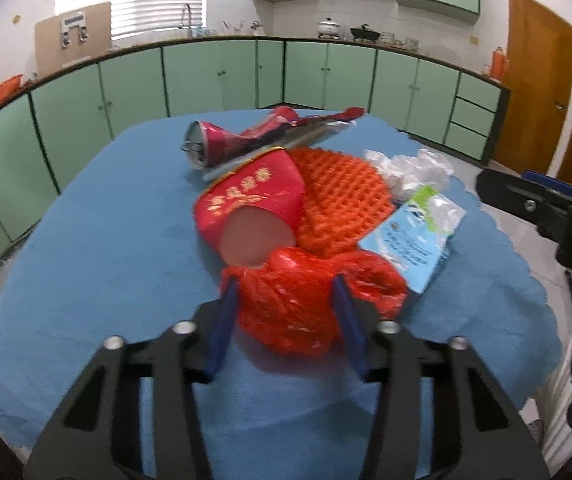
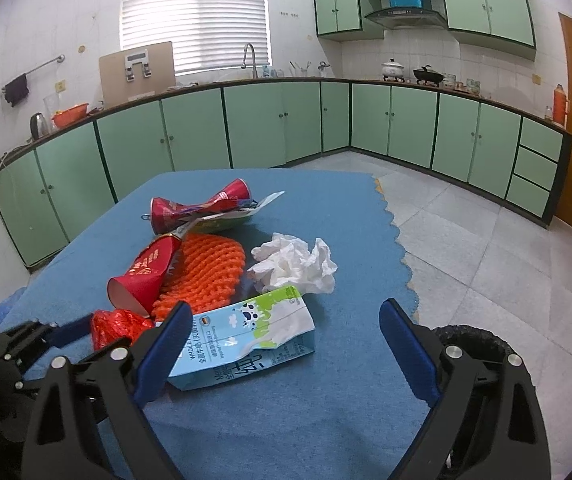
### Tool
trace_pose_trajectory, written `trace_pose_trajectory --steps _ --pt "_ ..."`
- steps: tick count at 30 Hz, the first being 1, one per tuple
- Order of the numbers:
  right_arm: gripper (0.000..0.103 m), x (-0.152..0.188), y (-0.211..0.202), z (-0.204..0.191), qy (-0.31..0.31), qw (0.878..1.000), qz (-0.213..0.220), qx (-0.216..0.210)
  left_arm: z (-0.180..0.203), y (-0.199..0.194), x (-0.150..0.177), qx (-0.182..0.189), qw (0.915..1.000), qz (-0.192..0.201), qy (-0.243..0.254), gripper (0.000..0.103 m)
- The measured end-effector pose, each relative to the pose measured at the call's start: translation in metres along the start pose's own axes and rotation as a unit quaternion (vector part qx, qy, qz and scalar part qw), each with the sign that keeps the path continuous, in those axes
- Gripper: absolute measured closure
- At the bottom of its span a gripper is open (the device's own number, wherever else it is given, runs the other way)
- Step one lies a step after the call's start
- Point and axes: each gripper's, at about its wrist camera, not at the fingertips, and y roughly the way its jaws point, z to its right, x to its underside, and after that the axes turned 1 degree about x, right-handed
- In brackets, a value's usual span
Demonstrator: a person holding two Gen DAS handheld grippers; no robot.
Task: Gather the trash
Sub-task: 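Grasp the red plastic bag with the left gripper and lift it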
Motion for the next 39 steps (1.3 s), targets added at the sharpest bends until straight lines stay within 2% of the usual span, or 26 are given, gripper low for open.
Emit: trace_pose_trajectory --steps 2,9,11,13,21,25,31,39 --pt "0.011 0.0 0.0 0.0 -0.002 1.0 0.0 -0.001 0.005 0.0 0.001 0.002 1.0 0.0 0.005 0.075" --pt "0.011 -0.001 -0.001 -0.001 0.001 1.0 0.001 -0.001 0.007 -0.002 0.001 0.001 1.0 0.003 -0.002 0.087" --pt "0.011 0.0 -0.001 -0.002 0.003 1.0 0.001 -0.003 0.006 -0.006 0.0 -0.001 1.0 0.007 -0.005 0.097" --pt "0.011 0.0 -0.001 -0.004 0.003 1.0 0.001 -0.005 0.0 -0.012 -0.002 -0.002 0.9998 0.011 -0.013 0.101" --pt "0.011 0.006 0.005 -0.025 -0.004 1.0 -0.013 -0.024 -0.034 -0.038 -0.004 -0.052 0.9974 0.033 -0.038 0.102" --pt "0.011 0.012 0.014 -0.046 -0.026 0.999 -0.025 -0.028 -0.052 -0.042 -0.005 -0.081 0.995 0.035 -0.049 0.102" --pt "0.011 0.025 0.028 -0.064 -0.075 0.996 -0.04 0.011 -0.059 -0.043 -0.007 -0.081 0.9943 0.038 -0.059 0.102" --pt "0.012 0.032 0.023 -0.037 -0.069 0.995 -0.057 0.043 -0.051 -0.043 -0.013 -0.065 0.9952 0.048 -0.055 0.102"
